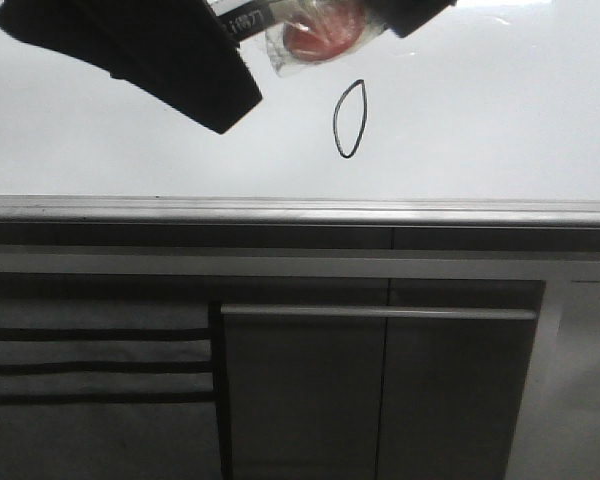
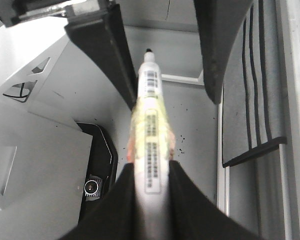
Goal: Write number 0 on whiteboard
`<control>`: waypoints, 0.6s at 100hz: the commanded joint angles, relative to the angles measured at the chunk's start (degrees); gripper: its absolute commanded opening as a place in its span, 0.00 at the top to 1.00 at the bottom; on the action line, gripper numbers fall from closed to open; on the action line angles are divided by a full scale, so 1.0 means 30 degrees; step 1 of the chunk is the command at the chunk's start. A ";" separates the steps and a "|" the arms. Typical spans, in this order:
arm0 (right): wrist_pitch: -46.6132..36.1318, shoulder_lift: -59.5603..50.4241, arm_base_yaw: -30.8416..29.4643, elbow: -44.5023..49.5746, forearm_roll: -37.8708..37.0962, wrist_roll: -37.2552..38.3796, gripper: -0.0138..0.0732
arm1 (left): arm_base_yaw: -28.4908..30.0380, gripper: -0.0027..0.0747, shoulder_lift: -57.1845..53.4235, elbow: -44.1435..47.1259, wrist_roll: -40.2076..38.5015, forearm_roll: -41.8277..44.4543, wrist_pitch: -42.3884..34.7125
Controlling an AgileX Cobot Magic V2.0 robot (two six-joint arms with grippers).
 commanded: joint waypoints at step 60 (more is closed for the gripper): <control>0.0197 -0.0609 -0.0051 -0.0623 0.0013 0.0774 0.52 | -0.0101 0.99 -0.0383 -0.0708 0.0037 -0.0105 -0.0886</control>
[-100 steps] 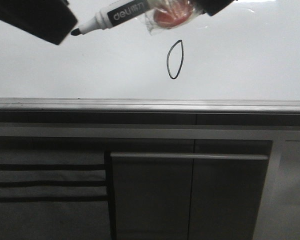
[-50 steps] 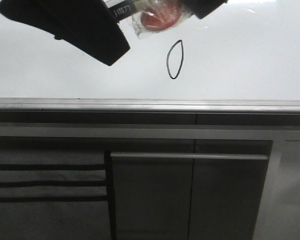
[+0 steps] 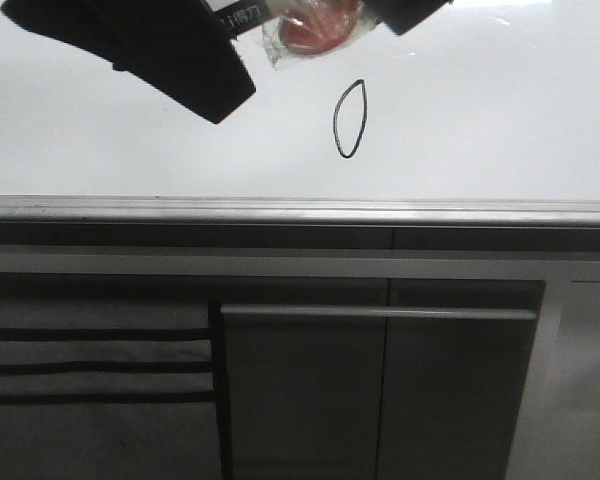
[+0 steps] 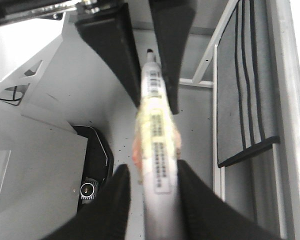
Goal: Write number 0 on whiteboard
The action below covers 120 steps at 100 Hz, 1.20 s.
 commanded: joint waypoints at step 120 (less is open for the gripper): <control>-0.0765 -0.3493 -0.6369 0.1830 -0.1128 0.7973 0.52 | 0.7589 0.77 0.6140 0.1767 -0.3293 -0.5723 -1.8761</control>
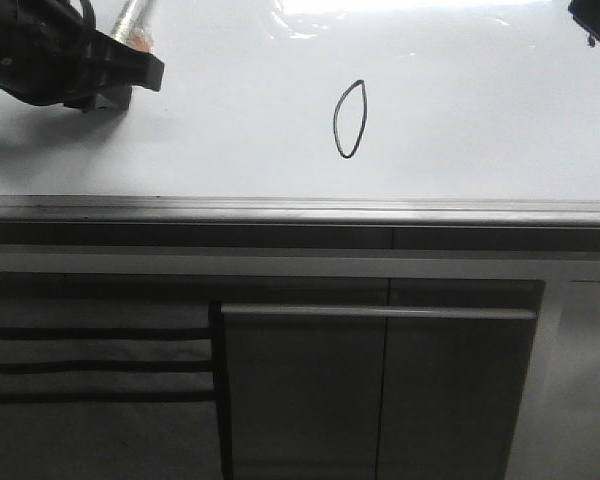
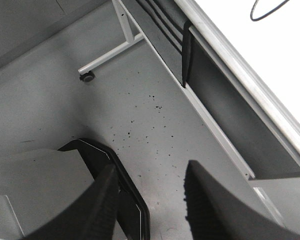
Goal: Write number 0 on whiteboard
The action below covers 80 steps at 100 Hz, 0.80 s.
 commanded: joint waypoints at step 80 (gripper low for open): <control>-0.3153 -0.4677 -0.0164 0.0681 -1.1847 1.6523 0.52 | 0.2966 0.49 -1.0678 -0.0384 -0.6231 0.8333 1.8091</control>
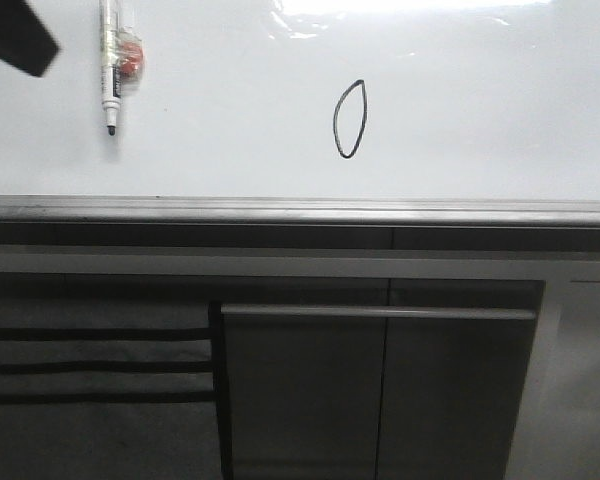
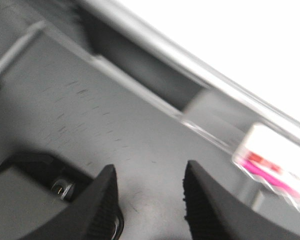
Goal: Write number 0 on whiteboard
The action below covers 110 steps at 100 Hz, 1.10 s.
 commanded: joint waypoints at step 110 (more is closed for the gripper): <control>-1.5383 -1.0936 -0.0164 1.2504 -0.2495 0.6713 0.93 | 0.2100 0.99 -1.6070 1.0522 -0.7366 0.2944 -0.6915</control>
